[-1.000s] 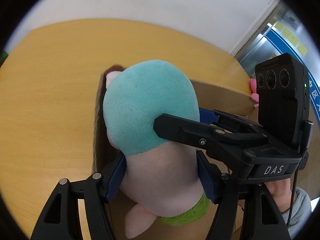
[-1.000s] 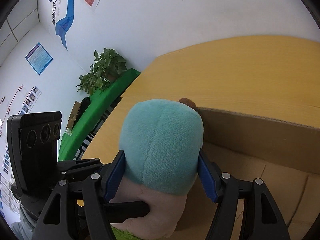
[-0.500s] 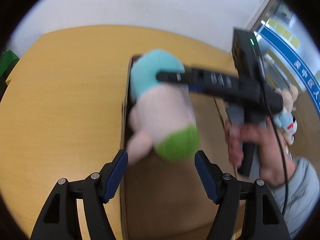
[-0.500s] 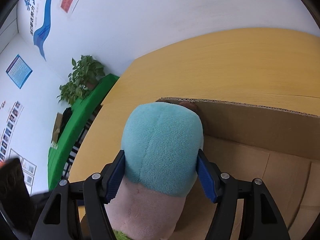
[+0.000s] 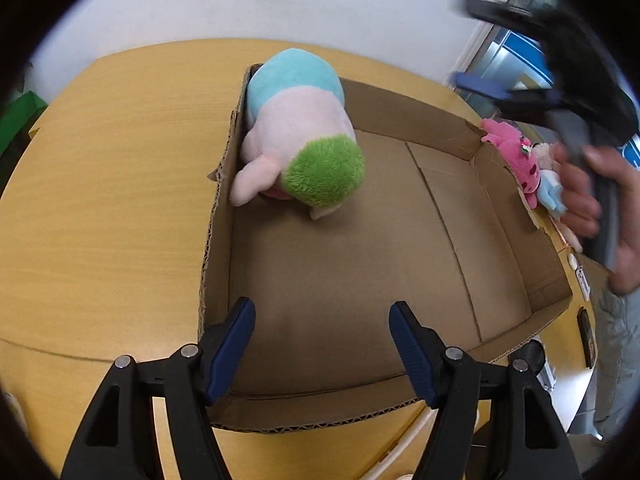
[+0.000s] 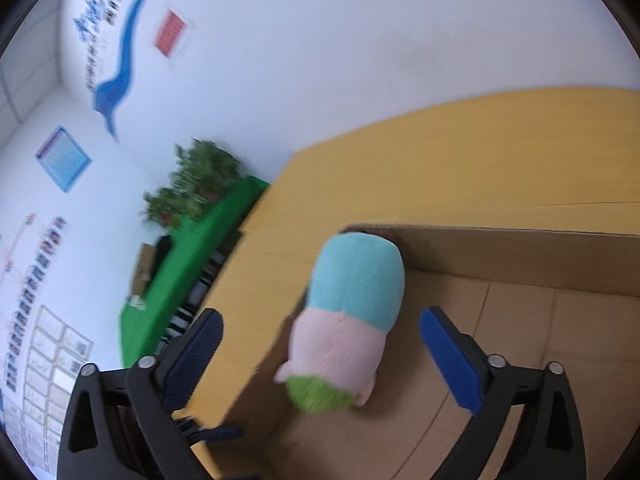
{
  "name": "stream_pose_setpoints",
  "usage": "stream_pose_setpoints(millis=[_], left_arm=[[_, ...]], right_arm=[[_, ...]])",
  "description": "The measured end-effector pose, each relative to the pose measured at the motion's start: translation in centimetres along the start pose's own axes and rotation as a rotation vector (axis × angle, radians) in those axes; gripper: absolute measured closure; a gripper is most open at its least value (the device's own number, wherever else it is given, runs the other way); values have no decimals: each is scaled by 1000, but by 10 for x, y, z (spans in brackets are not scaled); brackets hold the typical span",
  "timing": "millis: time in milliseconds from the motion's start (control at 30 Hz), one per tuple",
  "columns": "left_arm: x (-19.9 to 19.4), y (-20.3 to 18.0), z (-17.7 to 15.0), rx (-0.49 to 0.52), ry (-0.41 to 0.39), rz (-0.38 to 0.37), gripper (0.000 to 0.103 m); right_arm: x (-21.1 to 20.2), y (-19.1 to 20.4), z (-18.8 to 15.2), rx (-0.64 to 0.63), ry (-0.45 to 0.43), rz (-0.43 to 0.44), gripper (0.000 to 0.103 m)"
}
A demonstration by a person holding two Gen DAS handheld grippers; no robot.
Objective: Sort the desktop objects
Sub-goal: 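Lift both open tools up out of the cardboard box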
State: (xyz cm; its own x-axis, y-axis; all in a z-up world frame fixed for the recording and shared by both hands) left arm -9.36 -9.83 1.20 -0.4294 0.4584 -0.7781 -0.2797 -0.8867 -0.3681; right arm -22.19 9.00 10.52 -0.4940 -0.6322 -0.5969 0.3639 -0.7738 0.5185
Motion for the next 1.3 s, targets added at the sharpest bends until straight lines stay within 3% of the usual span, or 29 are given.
stream_pose_setpoints(millis=[133,233,367,533,567,700,833,967,1100,1300], left_arm=[[-9,-6,-13,-16,-13,-12,34],[-5,-11,-14,-10,-19,-3,34],[-13,-22,-21,-1,-22,13,34],[-8,-29,-21,13,-31,50,34],[-9,-30,-22,13,-37,53,34],[-14,-28,-25,-16,-60,58,34],[-37,-37,-31,-31,-135,48,34],[-74,-63,-38,24,-249,104,33],[-105,-96,-56,91,-399,163,22],[-108,-143,-79,163,-507,156,21]], right_arm=[[-81,9,-39,-96,-41,-19,0],[-128,-7,-90,-128,-24,-108,0],[-148,-47,-160,-165,65,-301,0],[-147,-99,-214,-138,149,-435,0],[-147,-107,-222,-119,150,-409,0],[-161,-108,-228,-171,103,-487,1],[-170,-98,-229,-189,84,-500,1],[-184,-76,-225,-199,13,-473,0],[-194,-52,-230,-209,-47,-477,0],[-199,-32,-236,-234,-76,-508,0]])
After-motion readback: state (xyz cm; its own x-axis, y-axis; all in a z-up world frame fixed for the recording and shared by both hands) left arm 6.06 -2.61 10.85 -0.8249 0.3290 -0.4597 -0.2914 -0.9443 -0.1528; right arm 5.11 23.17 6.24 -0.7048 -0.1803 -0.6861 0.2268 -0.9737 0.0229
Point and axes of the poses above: each gripper's, at about its wrist camera, not at the fingertips, and x roughly the way its jaws point, y to its left, z to its top, the point moved 4 cm from there along x, roughly the way its jaws point, and after that the axes turned 6 degrees about -z, right-handed, at the moved point
